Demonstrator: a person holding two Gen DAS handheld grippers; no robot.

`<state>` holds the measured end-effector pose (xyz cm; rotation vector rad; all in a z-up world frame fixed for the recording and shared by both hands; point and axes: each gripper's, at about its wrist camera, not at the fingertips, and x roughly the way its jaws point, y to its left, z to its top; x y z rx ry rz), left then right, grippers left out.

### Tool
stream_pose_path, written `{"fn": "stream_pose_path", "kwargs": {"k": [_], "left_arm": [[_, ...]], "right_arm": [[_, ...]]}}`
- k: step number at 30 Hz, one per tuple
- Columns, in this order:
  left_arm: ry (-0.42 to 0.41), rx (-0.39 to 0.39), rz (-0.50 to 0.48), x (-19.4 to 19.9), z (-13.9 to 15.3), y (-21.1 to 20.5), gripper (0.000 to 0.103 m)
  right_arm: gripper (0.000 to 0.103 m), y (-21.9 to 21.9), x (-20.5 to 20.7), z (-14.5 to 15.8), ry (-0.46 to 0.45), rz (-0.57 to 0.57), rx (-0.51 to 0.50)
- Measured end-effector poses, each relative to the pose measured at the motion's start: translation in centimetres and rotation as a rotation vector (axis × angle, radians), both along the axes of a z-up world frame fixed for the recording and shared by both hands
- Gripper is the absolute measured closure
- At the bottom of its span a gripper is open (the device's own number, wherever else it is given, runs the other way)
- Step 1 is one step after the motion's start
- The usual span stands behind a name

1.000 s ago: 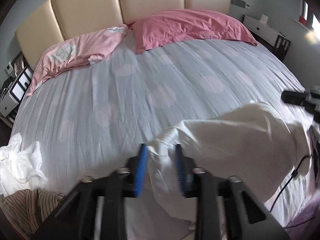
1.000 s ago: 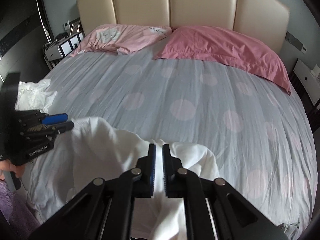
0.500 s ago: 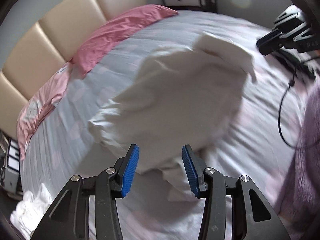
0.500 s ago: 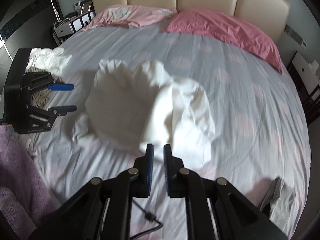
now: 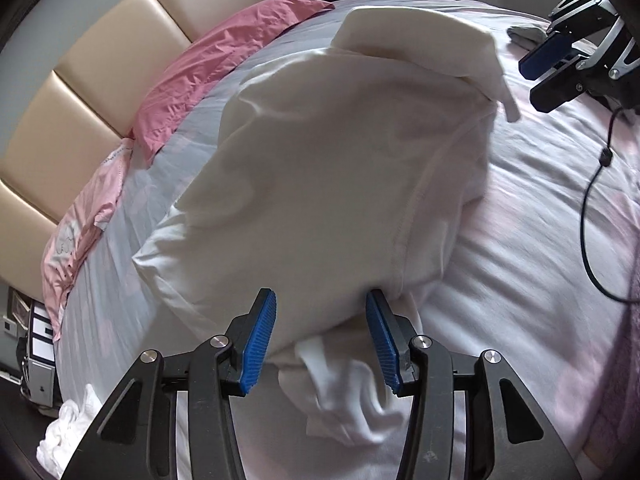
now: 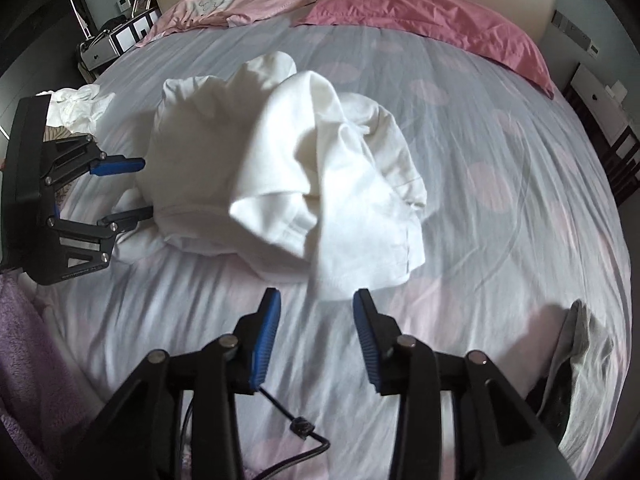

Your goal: Fold clothes

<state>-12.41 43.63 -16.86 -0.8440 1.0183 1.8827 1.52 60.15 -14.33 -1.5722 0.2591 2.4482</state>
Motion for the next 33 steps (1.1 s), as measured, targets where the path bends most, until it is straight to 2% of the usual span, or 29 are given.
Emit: {"fn": "stream_pose_path", "kwargs": {"k": [3,4,5,6,9,11,16,19,21,22,24,29,33], "left_arm": [[-0.003,0.024,0.013,-0.5,0.1,0.5,0.055],[-0.010,0.036,0.017,-0.7,0.3,0.6,0.057],[-0.016,0.048,0.021,-0.9,0.6,0.7,0.065],[-0.023,0.060,0.025,-1.2,0.9,0.7,0.072],[-0.042,0.092,0.034,-1.9,1.6,0.9,0.082],[-0.043,0.094,0.029,-2.4,1.8,1.0,0.083],[-0.047,0.100,0.019,-3.5,2.3,1.3,0.082],[-0.051,0.089,0.005,-3.8,2.4,0.7,0.079],[-0.033,0.072,-0.011,-3.8,2.5,0.1,0.061],[-0.021,0.066,-0.025,-3.6,2.6,-0.3,0.058],[-0.002,0.043,-0.056,-3.2,2.6,-1.1,0.056],[0.066,-0.051,-0.142,-1.6,1.8,-2.1,0.056],[0.120,-0.112,-0.196,-0.2,0.6,-2.2,0.056]], "right_arm": [[0.066,0.5,-1.1,-0.1,0.022,-0.011,0.004],[0.070,1.0,-1.4,0.0,0.043,-0.026,-0.009],[0.077,1.5,-1.6,0.2,0.062,-0.041,-0.018],[0.089,2.1,-1.7,0.5,0.081,-0.059,-0.018],[0.095,4.4,-2.1,1.4,0.124,-0.113,-0.009],[0.096,6.9,-2.4,1.7,0.131,-0.159,-0.007],[0.096,13.0,-2.8,0.8,0.108,-0.283,-0.001],[0.095,15.1,-3.3,-0.9,0.062,-0.297,-0.021],[0.093,15.1,-3.1,-1.4,0.048,-0.278,-0.032],[0.093,15.1,-3.0,-1.6,0.042,-0.268,-0.037],[0.091,14.8,-2.4,-1.4,0.049,-0.249,-0.029],[0.091,12.5,0.9,1.4,0.163,-0.178,0.078],[0.090,9.1,1.9,2.4,0.135,-0.026,0.189]]}}
